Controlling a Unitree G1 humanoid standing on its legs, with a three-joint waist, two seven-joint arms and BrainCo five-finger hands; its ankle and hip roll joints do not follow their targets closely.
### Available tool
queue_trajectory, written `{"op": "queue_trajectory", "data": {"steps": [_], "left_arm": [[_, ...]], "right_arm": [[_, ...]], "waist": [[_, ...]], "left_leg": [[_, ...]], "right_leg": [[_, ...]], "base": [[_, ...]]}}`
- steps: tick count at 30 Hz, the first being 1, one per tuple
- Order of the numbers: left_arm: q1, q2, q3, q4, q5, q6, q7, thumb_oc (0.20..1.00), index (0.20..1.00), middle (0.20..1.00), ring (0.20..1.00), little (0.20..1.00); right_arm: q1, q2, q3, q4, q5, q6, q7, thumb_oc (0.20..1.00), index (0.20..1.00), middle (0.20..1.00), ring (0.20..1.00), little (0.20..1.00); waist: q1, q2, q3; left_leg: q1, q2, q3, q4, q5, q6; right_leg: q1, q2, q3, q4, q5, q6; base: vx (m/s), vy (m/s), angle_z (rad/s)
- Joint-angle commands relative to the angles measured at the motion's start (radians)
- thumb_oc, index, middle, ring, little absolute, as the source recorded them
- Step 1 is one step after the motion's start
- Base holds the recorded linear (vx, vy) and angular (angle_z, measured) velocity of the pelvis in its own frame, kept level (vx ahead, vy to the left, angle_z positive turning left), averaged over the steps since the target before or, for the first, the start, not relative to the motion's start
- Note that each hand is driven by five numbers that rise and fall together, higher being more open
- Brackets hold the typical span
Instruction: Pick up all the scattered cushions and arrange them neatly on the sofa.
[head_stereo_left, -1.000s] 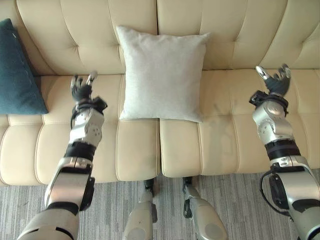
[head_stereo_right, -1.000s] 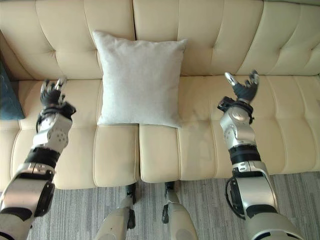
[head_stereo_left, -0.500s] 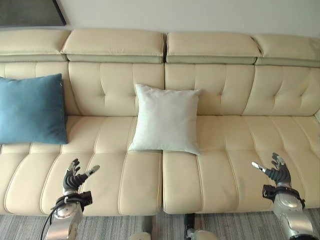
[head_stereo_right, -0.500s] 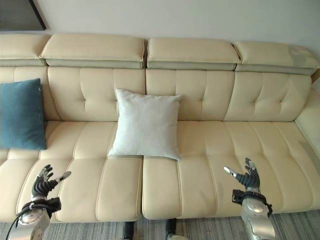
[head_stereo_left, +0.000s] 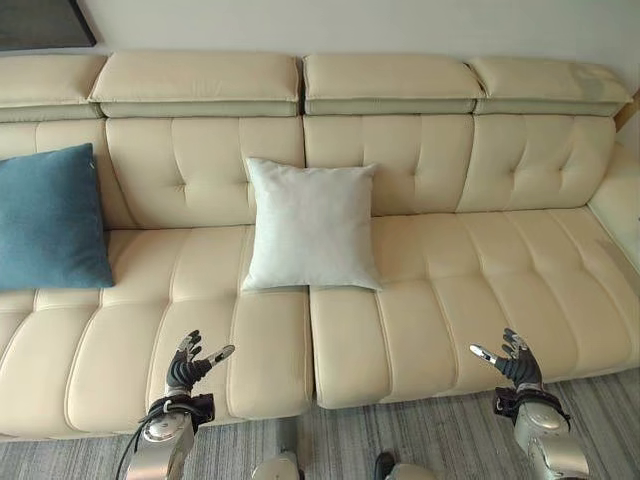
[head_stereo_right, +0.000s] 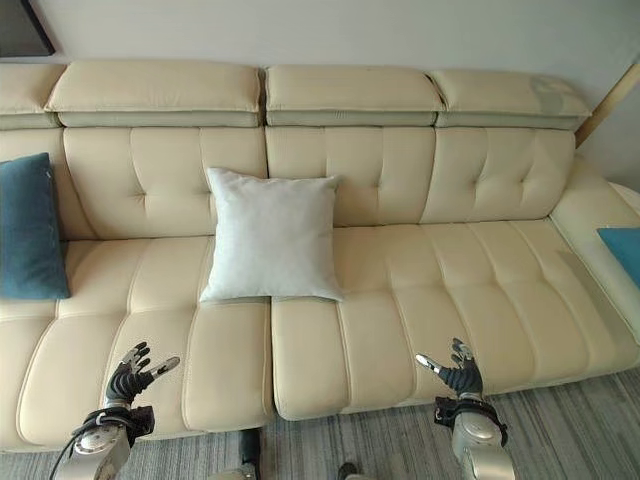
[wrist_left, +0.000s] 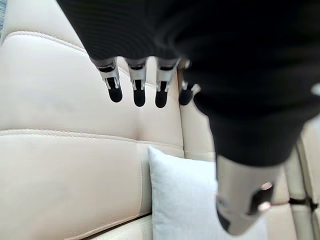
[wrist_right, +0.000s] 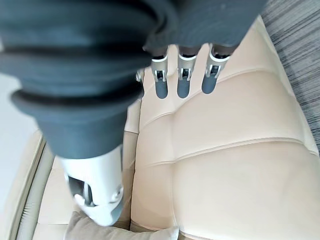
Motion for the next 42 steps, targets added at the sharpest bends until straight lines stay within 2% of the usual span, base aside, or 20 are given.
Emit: {"op": "queue_trajectory", "data": {"steps": [1,5,6,8,9,10,13,15,17,20,22,26,29,30,33,34,36,38,40,42], "left_arm": [[-0.037,0.047,0.046,-0.020,0.012,-0.026,-0.001,1.000,1.000,1.000,1.000,1.000],[-0.060,0.044,0.028,-0.008,0.021,-0.022,0.004,1.000,1.000,1.000,1.000,1.000],[-0.075,0.045,0.021,-0.004,0.024,-0.025,0.007,1.000,1.000,1.000,1.000,1.000],[-0.091,0.042,0.015,-0.010,0.022,-0.030,0.007,1.000,1.000,1.000,1.000,1.000],[-0.088,0.042,0.013,-0.018,0.024,-0.029,0.003,1.000,1.000,1.000,1.000,1.000],[-0.088,0.042,0.013,-0.018,0.024,-0.029,0.003,1.000,1.000,1.000,1.000,1.000],[-0.085,0.035,0.001,-0.026,0.025,-0.028,-0.008,1.000,1.000,1.000,1.000,1.000],[-0.080,0.025,-0.001,-0.029,0.014,-0.031,-0.006,1.000,1.000,1.000,1.000,1.000],[-0.071,0.014,-0.008,-0.031,0.022,-0.025,-0.008,1.000,1.000,1.000,1.000,1.000],[-0.065,0.016,-0.017,-0.033,0.040,-0.021,-0.015,1.000,1.000,1.000,1.000,1.000],[-0.060,0.016,-0.017,-0.042,0.051,-0.017,-0.022,1.000,1.000,1.000,1.000,1.000],[-0.055,0.014,-0.025,-0.041,0.069,-0.006,-0.035,1.000,1.000,1.000,1.000,1.000],[-0.046,0.018,-0.034,-0.034,0.089,0.004,-0.052,1.000,1.000,1.000,1.000,1.000],[-0.048,0.022,-0.042,-0.025,0.108,0.009,-0.061,1.000,1.000,1.000,1.000,1.000],[-0.049,0.025,-0.045,-0.025,0.111,0.007,-0.062,1.000,1.000,1.000,1.000,1.000],[-0.056,0.027,-0.056,-0.019,0.128,0.011,-0.069,1.000,1.000,1.000,1.000,1.000],[-0.061,0.027,-0.061,-0.025,0.134,0.012,-0.073,1.000,1.000,1.000,1.000,1.000],[-0.061,0.021,-0.069,-0.032,0.134,0.017,-0.085,1.000,1.000,1.000,1.000,1.000],[-0.056,0.019,-0.068,-0.045,0.134,0.024,-0.096,1.000,1.000,1.000,1.000,1.000],[-0.066,0.025,-0.077,-0.041,0.142,0.030,-0.103,1.000,1.000,1.000,1.000,1.000]], "right_arm": [[-0.015,-0.029,-0.001,-0.042,0.024,-0.041,-0.005,1.000,1.000,1.000,1.000,1.000],[-0.018,-0.035,0.025,-0.051,0.029,-0.048,-0.004,1.000,1.000,1.000,1.000,1.000],[-0.029,-0.036,0.034,-0.042,0.032,-0.052,-0.006,1.000,1.000,1.000,1.000,1.000],[-0.044,-0.037,0.051,-0.037,0.037,-0.051,0.004,1.000,1.000,1.000,1.000,1.000],[-0.042,-0.036,0.053,-0.042,0.035,-0.050,0.008,1.000,1.000,1.000,1.000,1.000],[-0.042,-0.036,0.053,-0.042,0.035,-0.049,0.008,1.000,1.000,1.000,1.000,1.000],[-0.046,-0.041,0.064,-0.041,0.030,-0.049,0.021,1.000,1.000,1.000,1.000,1.000],[-0.044,-0.038,0.066,-0.041,0.028,-0.051,0.027,1.000,1.000,1.000,1.000,1.000],[-0.039,-0.037,0.062,-0.040,0.025,-0.046,0.028,1.000,1.000,1.000,1.000,1.000],[-0.027,-0.036,0.053,-0.049,0.022,-0.045,0.029,1.000,1.000,1.000,1.000,1.000],[-0.017,-0.030,0.050,-0.050,0.021,-0.041,0.033,1.000,1.000,1.000,1.000,1.000],[0.000,-0.019,0.051,-0.056,0.014,-0.032,0.036,1.000,1.000,1.000,1.000,1.000],[0.019,-0.006,0.044,-0.056,0.011,-0.021,0.039,1.000,1.000,1.000,1.000,1.000],[0.024,0.004,0.039,-0.053,0.013,-0.018,0.036,1.000,1.000,1.000,1.000,1.000],[0.023,0.007,0.041,-0.053,0.010,-0.015,0.035,1.000,1.000,1.000,1.000,1.000],[0.013,0.014,0.042,-0.049,0.007,-0.017,0.030,1.000,1.000,1.000,1.000,1.000],[0.006,0.016,0.046,-0.052,-0.009,-0.012,0.026,1.000,1.000,1.000,1.000,1.000],[0.006,0.013,0.051,-0.046,-0.030,-0.008,0.023,1.000,1.000,1.000,1.000,1.000],[0.003,0.007,0.055,-0.033,-0.050,0.000,0.023,1.000,1.000,1.000,1.000,1.000],[0.020,0.008,0.053,-0.032,-0.054,0.007,0.030,1.000,1.000,1.000,1.000,1.000]], "waist": [[0.007,-0.048,0.003],[0.001,-0.026,0.040],[-0.001,-0.022,0.055],[-0.015,-0.037,0.067],[-0.020,-0.042,0.064],[-0.020,-0.041,0.062],[-0.031,-0.053,0.049],[-0.042,-0.041,0.033],[-0.053,-0.023,0.017],[-0.067,-0.007,-0.003],[-0.071,-0.003,-0.008],[-0.080,-0.005,0.002],[-0.095,-0.008,0.011],[-0.115,-0.006,0.019],[-0.112,-0.005,0.026],[-0.113,0.002,0.042],[-0.115,0.006,0.044],[-0.110,0.013,0.041],[-0.101,0.013,0.039],[-0.110,0.007,0.038]], "left_leg": [[-0.006,-0.048,-0.009,0.011,-0.074,-0.038],[-0.051,-0.018,-0.032,0.047,-0.017,-0.076],[-0.060,-0.017,-0.058,0.063,-0.025,-0.083],[-0.049,-0.040,-0.103,0.155,-0.107,-0.068],[-0.043,-0.044,-0.108,0.183,-0.133,-0.062],[-0.046,-0.043,-0.109,0.183,-0.130,-0.061],[-0.008,-0.062,-0.133,0.264,-0.220,-0.053],[0.051,-0.058,-0.140,0.230,-0.244,-0.058],[0.082,-0.051,-0.148,0.162,-0.226,-0.058],[0.132,-0.062,-0.135,0.048,-0.205,-0.058],[0.151,-0.068,-0.134,0.015,-0.199,-0.054],[0.163,-0.082,-0.111,0.019,-0.210,-0.038],[0.164,-0.093,-0.075,0.030,-0.227,-0.022],[0.163,-0.099,-0.040,0.040,-0.238,-0.011],[0.163,-0.100,-0.010,0.047,-0.248,-0.006],[0.165,-0.090,0.055,0.060,-0.264,-0.003],[0.185,-0.080,0.132,0.065,-0.273,-0.006],[0.214,-0.068,0.183,0.064,-0.293,-0.014],[0.232,-0.057,0.246,0.068,-0.298,-0.023],[0.241,-0.046,0.271,0.090,-0.305,-0.033]], "right_leg": [[0.077,0.001,-0.018,-0.044,-0.056,0.010],[0.074,0.039,-0.031,-0.046,-0.071,-0.022],[0.059,0.041,-0.033,-0.030,-0.071,-0.028],[0.034,0.016,-0.049,-0.011,-0.054,-0.031],[0.031,0.008,-0.054,-0.012,-0.046,-0.030],[0.028,0.009,-0.055,-0.014,-0.043,-0.030],[0.017,-0.010,-0.057,-0.025,-0.019,-0.033],[0.011,-0.004,-0.057,-0.032,-0.018,-0.029],[0.009,0.006,-0.062,-0.039,-0.016,-0.025],[0.007,0.010,-0.068,-0.043,-0.008,-0.017],[0.003,0.006,-0.064,-0.045,-0.001,-0.010],[-0.011,-0.011,-0.041,-0.036,0.021,0.007],[-0.035,-0.025,-0.008,-0.025,0.042,0.025],[-0.058,-0.032,0.010,-0.008,0.051,0.037],[-0.081,-0.037,0.018,0.021,0.051,0.042],[-0.111,-0.078,-0.057,0.067,0.062,0.046],[-0.117,-0.124,-0.171,0.085,0.070,0.043],[-0.116,-0.147,-0.279,0.094,0.063,0.050],[-0.111,-0.179,-0.423,0.071,0.091,0.049],[-0.106,-0.181,-0.460,0.034,0.097,0.047]], "base": [[-0.11,-0.141,-0.27],[-0.19,-0.152,-0.02],[-0.32,-0.123,0.22],[-0.28,-0.085,0.26],[-0.12,-0.031,0.30],[-0.08,-0.018,0.30],[-0.08,0.000,0.06],[-0.02,0.080,0.13],[0.02,0.114,0.18],[0.00,0.122,0.07],[-0.06,0.154,0.03],[-0.07,0.120,-0.12],[-0.10,0.133,-0.44],[-0.08,0.084,-0.67],[-0.07,0.065,-0.73],[-0.07,0.041,-0.93],[-0.04,0.022,-1.40],[0.07,-0.027,-1.98],[0.06,-0.121,-1.17],[0.12,-0.220,-1.13]]}}
